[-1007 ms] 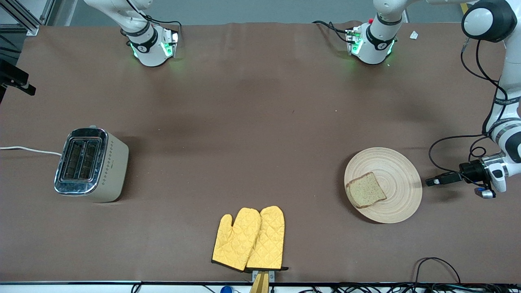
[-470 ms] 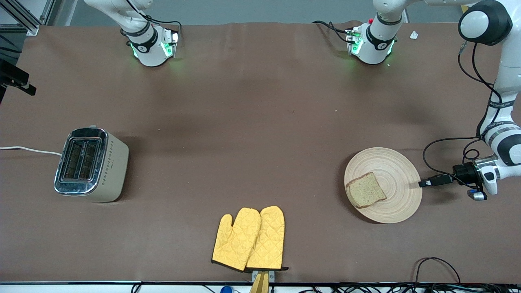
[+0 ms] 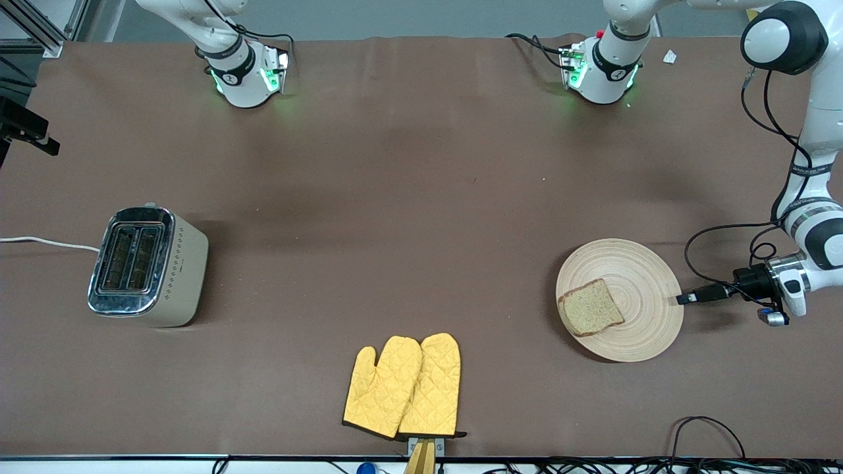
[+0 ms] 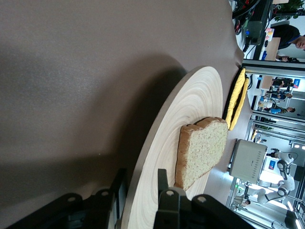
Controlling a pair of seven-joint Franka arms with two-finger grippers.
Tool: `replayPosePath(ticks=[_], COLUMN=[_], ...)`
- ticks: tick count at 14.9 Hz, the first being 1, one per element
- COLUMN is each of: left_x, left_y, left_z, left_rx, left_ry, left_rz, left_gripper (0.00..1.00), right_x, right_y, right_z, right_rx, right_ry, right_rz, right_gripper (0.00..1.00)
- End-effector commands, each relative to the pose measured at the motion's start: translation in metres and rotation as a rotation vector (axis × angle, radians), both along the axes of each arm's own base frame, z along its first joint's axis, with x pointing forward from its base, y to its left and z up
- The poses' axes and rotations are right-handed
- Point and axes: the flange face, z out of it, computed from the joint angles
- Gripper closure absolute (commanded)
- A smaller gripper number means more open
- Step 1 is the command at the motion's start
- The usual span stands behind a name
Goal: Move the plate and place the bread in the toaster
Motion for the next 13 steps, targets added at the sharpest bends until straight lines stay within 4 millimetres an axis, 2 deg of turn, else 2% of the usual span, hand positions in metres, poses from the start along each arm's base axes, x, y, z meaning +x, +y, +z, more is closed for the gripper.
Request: replayPosePath(ticks=[1, 4, 8, 11, 13], left_x=[0.006, 0.007, 0.007, 0.009, 0.009], left_y=[-0.003, -0.004, -0.004, -0.002, -0.002], left_z=[-0.002, -0.003, -0.002, 0.002, 0.002], left_rx=[-0.01, -0.011, -0.009, -0.004, -0.002], left_ry=[-0.025, -0.025, -0.026, -0.043, -0.053], left_rz=[0.002, -0.001, -0.002, -0.008, -0.013], left_gripper=[0.71, 0.75, 0.82, 0.88, 0.92], right_x=[-0.001, -0.001, 0.003, 0.029, 0.039], right_y=[0.0, -0.001, 0.01, 0.018, 0.039], right_z=[-0.001, -0.001, -0.005, -0.045, -0.08], right_rx=[0.021, 0.021, 0.074, 0.181, 0.208], right_ry=[-0.006, -0.007, -0.006, 0.018, 0.017], right_rz=[0.007, 0.006, 0.018, 0.01, 0.021], right_gripper=[0.0, 0.0, 0.0, 0.0, 0.0])
